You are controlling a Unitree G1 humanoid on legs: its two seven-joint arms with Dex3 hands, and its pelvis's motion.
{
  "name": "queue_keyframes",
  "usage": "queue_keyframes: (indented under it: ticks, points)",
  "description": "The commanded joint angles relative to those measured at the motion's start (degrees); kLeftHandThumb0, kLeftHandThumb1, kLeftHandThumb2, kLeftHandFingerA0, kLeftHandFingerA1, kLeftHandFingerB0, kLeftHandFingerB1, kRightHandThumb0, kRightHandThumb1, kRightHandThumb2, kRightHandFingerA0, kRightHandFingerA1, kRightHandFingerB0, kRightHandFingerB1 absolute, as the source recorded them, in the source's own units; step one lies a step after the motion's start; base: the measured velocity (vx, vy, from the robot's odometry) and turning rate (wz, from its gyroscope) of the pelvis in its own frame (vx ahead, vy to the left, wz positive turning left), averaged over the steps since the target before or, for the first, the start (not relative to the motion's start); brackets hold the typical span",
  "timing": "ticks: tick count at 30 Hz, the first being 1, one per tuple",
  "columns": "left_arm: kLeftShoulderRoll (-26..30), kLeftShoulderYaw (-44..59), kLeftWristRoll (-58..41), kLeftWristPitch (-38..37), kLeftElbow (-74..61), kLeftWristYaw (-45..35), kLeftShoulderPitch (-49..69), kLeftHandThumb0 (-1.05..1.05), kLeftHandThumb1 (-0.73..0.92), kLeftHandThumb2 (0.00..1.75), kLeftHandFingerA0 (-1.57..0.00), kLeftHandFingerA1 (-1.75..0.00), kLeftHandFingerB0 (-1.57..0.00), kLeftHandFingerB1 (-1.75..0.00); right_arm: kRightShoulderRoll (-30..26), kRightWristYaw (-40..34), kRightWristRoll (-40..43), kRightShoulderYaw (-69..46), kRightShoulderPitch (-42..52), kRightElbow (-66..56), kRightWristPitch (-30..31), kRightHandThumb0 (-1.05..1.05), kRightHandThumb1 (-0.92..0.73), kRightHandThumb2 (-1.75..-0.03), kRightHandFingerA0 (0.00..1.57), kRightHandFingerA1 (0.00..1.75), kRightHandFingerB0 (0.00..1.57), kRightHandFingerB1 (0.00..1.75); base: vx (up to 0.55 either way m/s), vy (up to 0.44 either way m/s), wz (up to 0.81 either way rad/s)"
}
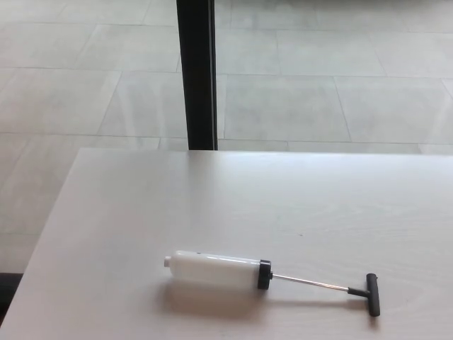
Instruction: The robot uses its left hand to lift the air pump kept on the middle of the desk and use the right hand to compress the handle
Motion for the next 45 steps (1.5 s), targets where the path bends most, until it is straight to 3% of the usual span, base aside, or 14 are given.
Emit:
queue_keyframes:
  ticks: [1,3,4,10,11,13,14,18,20,23,24,25,33,45]
  points:
    - [6.47,-4.39,4.06,-11.01,0.19,-2.90,-0.47,-0.67,0.52,0.56,-0.20,-0.39,-0.24,-0.34,-2.68,2.70,6.30,-4.70,-1.72,3.46,-7.41,-0.76,-0.91,-0.69,0.27,0.42,0.11,0.24,0.00,0.000,0.00]
    - [7.43,-4.13,2.82,-10.38,-2.00,-2.79,-1.55,-0.70,0.47,0.58,-0.10,-0.37,-0.14,-0.30,-2.77,2.65,6.23,-5.02,-2.08,4.24,-7.81,-0.77,-0.73,-1.07,0.22,0.53,0.06,0.35,0.00,0.000,0.00]
    - [8.74,-5.79,4.80,-11.13,-5.11,-1.51,-0.66,-0.75,0.45,0.86,-0.03,-0.28,-0.06,-0.20,-2.86,3.06,6.41,-5.20,-2.22,4.54,-8.01,-0.76,-0.92,-0.69,0.27,0.41,0.12,0.24,0.00,0.000,0.00]
    - [14.46,-11.47,18.92,-19.46,-24.43,12.99,4.23,-0.97,0.60,1.04,0.00,-0.03,0.00,-0.04,-2.65,3.09,7.03,-5.55,-2.76,3.89,-7.69,-0.75,-0.91,-0.68,0.25,0.40,0.12,0.24,0.00,0.000,0.00]
    - [15.60,-12.34,22.30,-16.46,-35.31,12.40,3.92,-0.95,0.59,1.03,0.00,-0.03,0.00,-0.06,-2.77,2.85,6.88,-5.56,-2.60,4.16,-8.31,-0.75,-0.73,-1.06,0.21,0.53,0.06,0.37,0.00,0.000,0.00]
    - [16.10,-12.88,23.88,-15.31,-40.43,11.57,3.38,-0.98,0.75,0.63,0.00,-0.18,0.00,-0.12,-2.90,2.79,6.94,-5.60,-2.69,4.47,-8.47,-0.75,-0.73,-1.06,0.22,0.53,0.06,0.37,0.00,0.000,0.00]
    - [16.71,-13.76,25.14,-15.47,-45.65,9.65,1.71,-0.89,0.53,1.00,-0.05,-0.08,-0.04,-0.10,-3.11,2.68,6.90,-5.54,-3.01,4.91,-8.24,-0.73,-0.92,-0.69,0.25,0.39,0.11,0.24,0.00,0.000,0.00]
    - [15.56,-16.66,25.69,-15.99,-57.72,4.58,-3.84,-0.83,0.51,0.96,-0.06,-0.12,-0.07,-0.16,-3.01,2.90,6.70,-5.28,-3.01,4.72,-8.76,-0.76,-0.74,-1.07,0.20,0.52,0.06,0.37,0.00,0.000,0.00]
    - [14.93,-17.84,25.98,-15.83,-60.57,3.56,-5.61,-0.89,0.68,0.61,0.00,-0.30,-0.02,-0.25,-2.93,3.12,6.80,-5.28,-3.05,4.51,-8.83,-0.76,-0.73,-1.07,0.22,0.53,0.05,0.35,0.00,0.000,0.00]
    - [13.28,-21.63,25.93,-15.83,-61.88,1.28,-11.05,-0.80,0.50,0.95,0.00,-0.22,-0.05,-0.17,-2.82,3.03,7.38,-5.63,-3.38,3.67,-7.80,-0.75,-0.90,-0.69,0.28,0.45,0.12,0.25,0.00,0.000,0.00]
    - [12.62,-23.04,26.42,-15.59,-62.16,0.92,-12.69,-0.82,0.51,0.94,-0.07,-0.30,-0.07,-0.24,-2.60,3.19,7.62,-5.72,-3.11,2.75,-7.49,-0.76,-0.72,-1.06,0.22,0.55,0.05,0.35,0.00,0.000,0.00]
    - [11.77,-24.99,27.24,-15.14,-62.48,0.16,-14.66,-0.87,0.67,0.61,-0.05,-0.33,-0.09,-0.26,-2.47,3.44,7.82,-5.81,-2.82,1.91,-7.28,-0.74,-0.91,-0.69,0.27,0.43,0.11,0.23,0.00,0.000,0.00]
    - [5.76,-35.97,29.29,-10.20,-67.18,-1.94,-20.47,-0.38,0.28,0.91,-0.01,-0.51,0.00,-0.49,-3.12,3.93,7.71,-5.48,-3.13,2.49,-6.96,-0.77,-0.91,-0.69,0.23,0.41,0.12,0.25,0.00,0.000,0.00]
    - [-0.84,-45.04,30.95,-11.38,-65.08,2.43,-21.94,-0.69,0.55,0.57,-0.15,-0.49,-0.19,-0.35,-2.30,3.16,7.98,-5.01,-3.74,2.19,-7.60,-0.77,-0.72,-1.05,0.21,0.55,0.08,0.42,0.00,0.000,0.00]
